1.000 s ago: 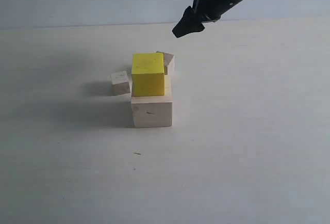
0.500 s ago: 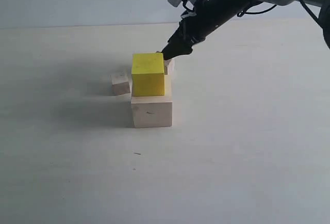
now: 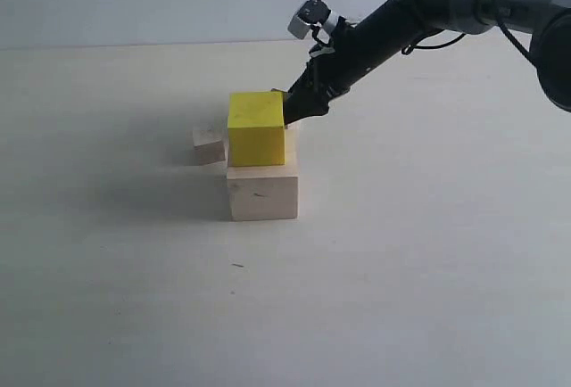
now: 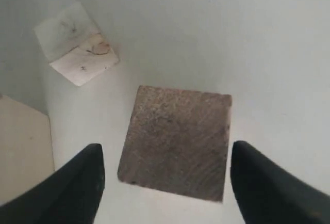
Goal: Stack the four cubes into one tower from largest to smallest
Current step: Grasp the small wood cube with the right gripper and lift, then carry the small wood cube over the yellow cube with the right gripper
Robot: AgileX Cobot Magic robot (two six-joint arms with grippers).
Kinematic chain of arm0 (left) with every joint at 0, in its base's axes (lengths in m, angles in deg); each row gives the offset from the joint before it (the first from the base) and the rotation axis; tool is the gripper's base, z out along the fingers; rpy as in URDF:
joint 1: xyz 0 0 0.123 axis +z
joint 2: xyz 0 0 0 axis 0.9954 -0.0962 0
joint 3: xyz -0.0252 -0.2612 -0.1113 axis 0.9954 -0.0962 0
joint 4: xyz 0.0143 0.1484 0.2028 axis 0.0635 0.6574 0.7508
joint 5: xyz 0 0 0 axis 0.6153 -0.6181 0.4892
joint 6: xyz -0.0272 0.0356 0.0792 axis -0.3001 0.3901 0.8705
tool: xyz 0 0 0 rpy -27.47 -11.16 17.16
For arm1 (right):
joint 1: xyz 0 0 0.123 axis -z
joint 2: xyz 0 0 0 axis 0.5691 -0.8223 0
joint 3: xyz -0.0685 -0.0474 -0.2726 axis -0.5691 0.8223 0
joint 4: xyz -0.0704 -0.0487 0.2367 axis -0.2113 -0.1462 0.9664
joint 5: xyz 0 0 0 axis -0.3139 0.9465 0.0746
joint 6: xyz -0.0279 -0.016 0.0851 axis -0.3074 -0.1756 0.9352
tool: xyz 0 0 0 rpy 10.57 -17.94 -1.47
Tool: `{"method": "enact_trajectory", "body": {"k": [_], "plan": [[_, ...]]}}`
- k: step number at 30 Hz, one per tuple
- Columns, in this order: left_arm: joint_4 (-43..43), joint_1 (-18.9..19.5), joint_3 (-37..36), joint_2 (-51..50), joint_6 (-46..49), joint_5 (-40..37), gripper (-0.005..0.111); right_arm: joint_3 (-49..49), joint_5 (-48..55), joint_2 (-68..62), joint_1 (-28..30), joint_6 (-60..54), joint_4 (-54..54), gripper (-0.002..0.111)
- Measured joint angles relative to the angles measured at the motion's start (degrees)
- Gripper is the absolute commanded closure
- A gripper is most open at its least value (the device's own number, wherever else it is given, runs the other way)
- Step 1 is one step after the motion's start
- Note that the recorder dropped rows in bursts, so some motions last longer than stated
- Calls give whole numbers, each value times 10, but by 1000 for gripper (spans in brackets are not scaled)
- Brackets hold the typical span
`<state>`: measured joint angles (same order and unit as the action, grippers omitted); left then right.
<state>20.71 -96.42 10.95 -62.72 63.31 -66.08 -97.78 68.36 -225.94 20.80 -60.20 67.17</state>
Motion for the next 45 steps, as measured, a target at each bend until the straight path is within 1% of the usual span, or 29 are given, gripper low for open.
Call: {"method": "enact_trajectory", "body": {"k": [4,7,14,19,21,27,34,39,43,45], "plan": [[0,0,0,0,0,1,107,0,-9,0,0,-1,1,43],[0,0,0,0,0,1,107,0,-14,0,0,-2,1,50],[0,0,0,0,0,1,107,-1,-14,-5,0,-2,4,78],[0,0,0,0,0,1,107,-3,-12,-5,0,2,-2,108],[0,0,0,0,0,1,107,-5,-12,-3,-1,18,-17,108],[0,0,0,0,0,2,107,-5,-13,25,-2,85,-108,108],[0,0,0,0,0,3,107,-5,2,81,-1,112,-152,108],[0,0,0,0,0,3,107,-5,38,132,10,118,-157,108],[0,0,0,5,0,4,107,-5,68,191,37,120,-157,108],[0,0,0,11,0,6,107,-5,71,222,49,110,-140,108]]}}
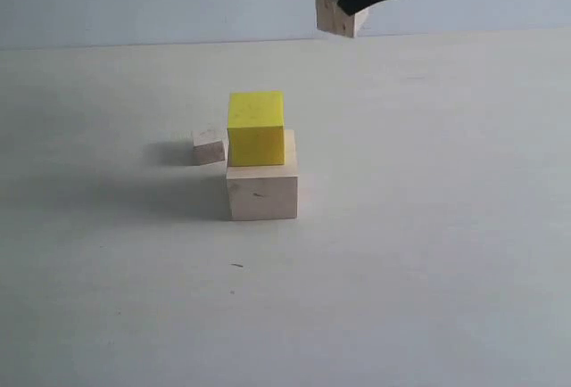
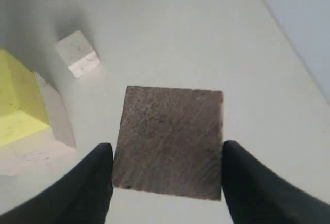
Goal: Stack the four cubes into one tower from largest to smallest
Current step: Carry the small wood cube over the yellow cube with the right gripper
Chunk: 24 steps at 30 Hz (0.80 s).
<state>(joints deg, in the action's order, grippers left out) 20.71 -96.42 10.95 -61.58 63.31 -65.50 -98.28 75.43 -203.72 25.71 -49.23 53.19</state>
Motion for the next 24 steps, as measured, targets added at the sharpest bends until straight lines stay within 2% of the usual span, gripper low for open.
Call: {"method": "enact_trajectory", "body": {"k": [3,6,14,18,24], "plan": [[0,0,0,1,0,0,107,0,1,45,-1,2,49,108],[0,0,0,8,0,1,107,0,4,62,-25,12,53,108],[0,0,0,23,0,7,107,0,6,63,-118,26,-3,108],[0,0,0,23,0,7,107,8,6,66,-134,46,-30,108],[0,0,0,25,0,7,107,83,6,97,-136,45,-44,108]]}}
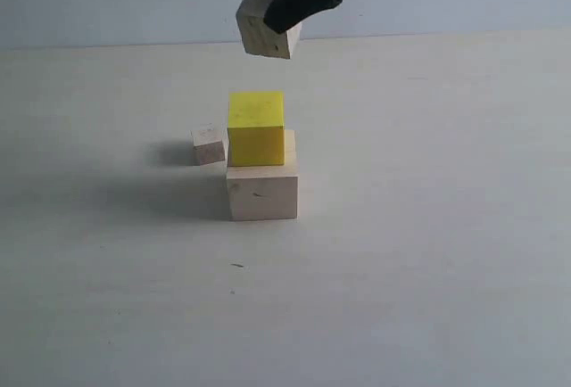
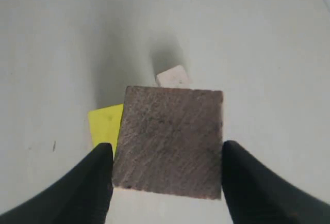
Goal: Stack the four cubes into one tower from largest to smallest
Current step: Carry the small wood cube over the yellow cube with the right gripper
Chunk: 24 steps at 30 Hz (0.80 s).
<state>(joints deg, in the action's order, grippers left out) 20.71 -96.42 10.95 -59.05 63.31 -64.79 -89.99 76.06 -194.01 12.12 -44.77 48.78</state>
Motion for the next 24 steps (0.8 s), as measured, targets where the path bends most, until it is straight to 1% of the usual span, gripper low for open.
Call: {"method": "enact_trajectory", "body": {"k": [3,8,15,24], "plan": [[0,0,0,8,0,0,107,30,1,26,0,-25,-1,108],[0,0,0,16,0,1,107,43,2,56,0,-55,12,108],[0,0,0,16,0,1,107,43,2,42,0,-100,76,108],[0,0,0,16,0,1,107,46,2,23,0,-118,78,108]]}}
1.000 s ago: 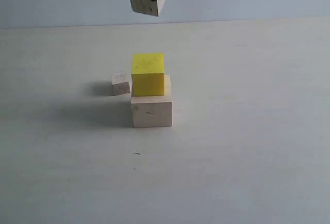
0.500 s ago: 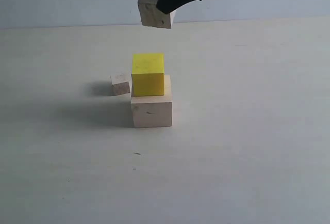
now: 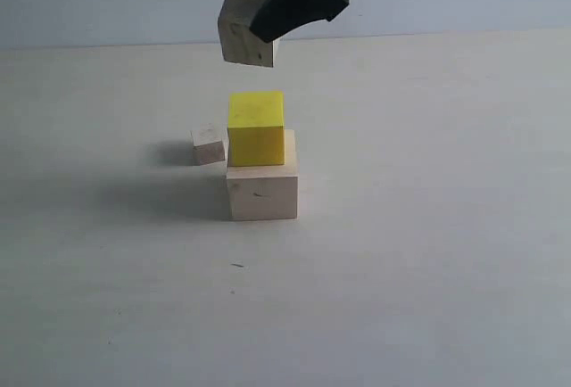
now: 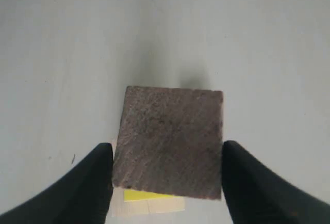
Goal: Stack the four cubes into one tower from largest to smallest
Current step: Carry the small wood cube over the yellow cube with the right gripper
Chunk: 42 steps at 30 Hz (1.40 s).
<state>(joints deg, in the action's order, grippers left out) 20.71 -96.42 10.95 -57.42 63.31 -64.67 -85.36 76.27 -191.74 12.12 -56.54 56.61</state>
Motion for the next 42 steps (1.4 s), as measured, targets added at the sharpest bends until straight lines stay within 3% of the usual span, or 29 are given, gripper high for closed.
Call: {"method": "enact_trajectory", "body": {"k": [10,27,35,42], "plan": [[2,0,0,13,0,1,107,21,-1,0,0,-15,53,108],[2,0,0,20,1,5,107,43,-39,108,-3,356,-39,108],[2,0,0,20,1,5,107,158,-124,158,-55,482,-54,108],[0,0,0,20,1,7,107,250,-230,211,-73,653,-146,108]]}}
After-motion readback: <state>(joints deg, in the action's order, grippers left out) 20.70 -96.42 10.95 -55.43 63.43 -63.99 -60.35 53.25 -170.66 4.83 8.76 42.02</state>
